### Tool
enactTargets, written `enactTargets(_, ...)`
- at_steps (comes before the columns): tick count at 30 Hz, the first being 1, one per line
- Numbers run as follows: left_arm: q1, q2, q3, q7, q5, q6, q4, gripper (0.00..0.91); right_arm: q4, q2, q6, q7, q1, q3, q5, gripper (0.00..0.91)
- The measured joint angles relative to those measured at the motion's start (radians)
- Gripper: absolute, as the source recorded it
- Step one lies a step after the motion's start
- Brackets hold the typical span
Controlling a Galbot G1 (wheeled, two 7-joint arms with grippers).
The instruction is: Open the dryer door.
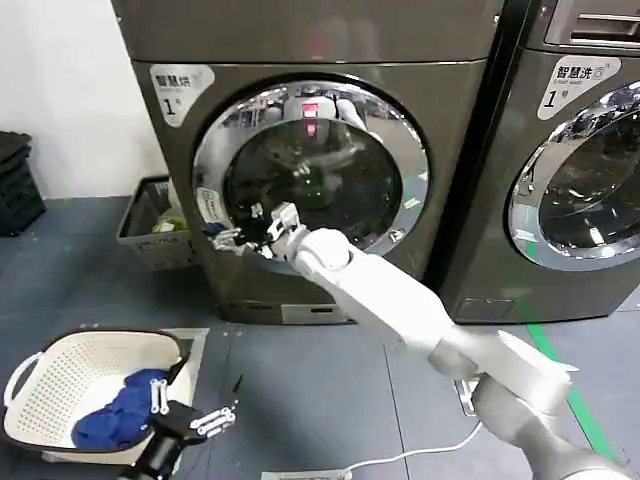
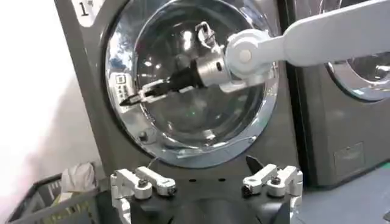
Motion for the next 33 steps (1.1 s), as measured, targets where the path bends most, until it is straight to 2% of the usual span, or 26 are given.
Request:
enactTargets(17, 0.004, -0.001, 0.016, 0.000, 0.006, -0.003, 0.003, 0.907, -0.122, 0.047, 0.013, -0.107, 0.027, -0.004, -0.024, 0.907)
enactTargets(33, 0.002, -0.005, 0.018, 0.000, 0.005, -0.002, 0.001, 0.907, -0.185, 0.065, 0.023, -0.188, 0.037, -0.001, -0.059, 0.907)
